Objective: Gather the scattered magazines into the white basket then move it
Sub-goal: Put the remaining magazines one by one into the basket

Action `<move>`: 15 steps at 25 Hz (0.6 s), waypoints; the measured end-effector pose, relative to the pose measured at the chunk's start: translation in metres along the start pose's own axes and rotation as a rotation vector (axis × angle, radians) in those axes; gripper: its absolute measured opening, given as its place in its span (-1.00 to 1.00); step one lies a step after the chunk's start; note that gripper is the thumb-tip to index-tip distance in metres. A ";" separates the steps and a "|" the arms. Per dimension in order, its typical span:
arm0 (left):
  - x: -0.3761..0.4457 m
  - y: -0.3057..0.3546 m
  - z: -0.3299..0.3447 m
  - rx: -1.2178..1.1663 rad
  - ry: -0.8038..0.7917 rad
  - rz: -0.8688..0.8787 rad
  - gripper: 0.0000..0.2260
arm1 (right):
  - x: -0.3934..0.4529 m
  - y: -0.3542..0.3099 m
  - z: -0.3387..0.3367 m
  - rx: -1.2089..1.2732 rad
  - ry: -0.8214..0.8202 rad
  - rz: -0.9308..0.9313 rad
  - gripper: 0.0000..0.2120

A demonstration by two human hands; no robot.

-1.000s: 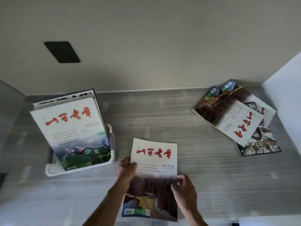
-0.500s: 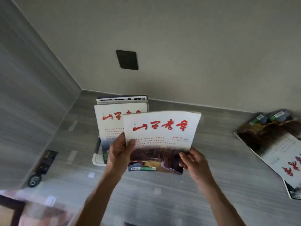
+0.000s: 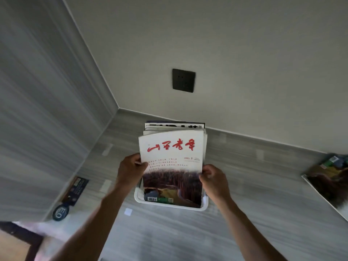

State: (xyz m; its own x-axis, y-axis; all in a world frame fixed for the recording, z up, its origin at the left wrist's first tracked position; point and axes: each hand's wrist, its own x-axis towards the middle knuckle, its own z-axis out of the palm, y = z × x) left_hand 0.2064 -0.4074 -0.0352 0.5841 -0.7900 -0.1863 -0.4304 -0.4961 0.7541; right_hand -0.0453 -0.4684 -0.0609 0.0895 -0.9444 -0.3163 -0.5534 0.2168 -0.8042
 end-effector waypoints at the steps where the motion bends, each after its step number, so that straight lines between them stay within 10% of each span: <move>1: 0.006 -0.005 0.001 0.099 0.042 -0.006 -0.77 | 0.002 0.003 -0.002 -0.054 0.086 0.024 -0.83; 6: 0.044 0.007 0.007 -0.257 -0.188 -0.188 -0.42 | 0.033 -0.013 -0.004 0.236 -0.067 0.073 -0.18; 15: 0.038 0.010 -0.002 -0.495 -0.333 -0.074 -0.39 | 0.041 -0.019 0.011 0.474 -0.175 -0.035 -0.45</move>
State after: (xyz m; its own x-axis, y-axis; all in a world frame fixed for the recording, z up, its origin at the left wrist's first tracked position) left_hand 0.2257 -0.4418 -0.0336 0.3190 -0.8696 -0.3769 0.0216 -0.3909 0.9202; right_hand -0.0221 -0.5090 -0.0641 0.2610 -0.9064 -0.3322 -0.1143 0.3127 -0.9430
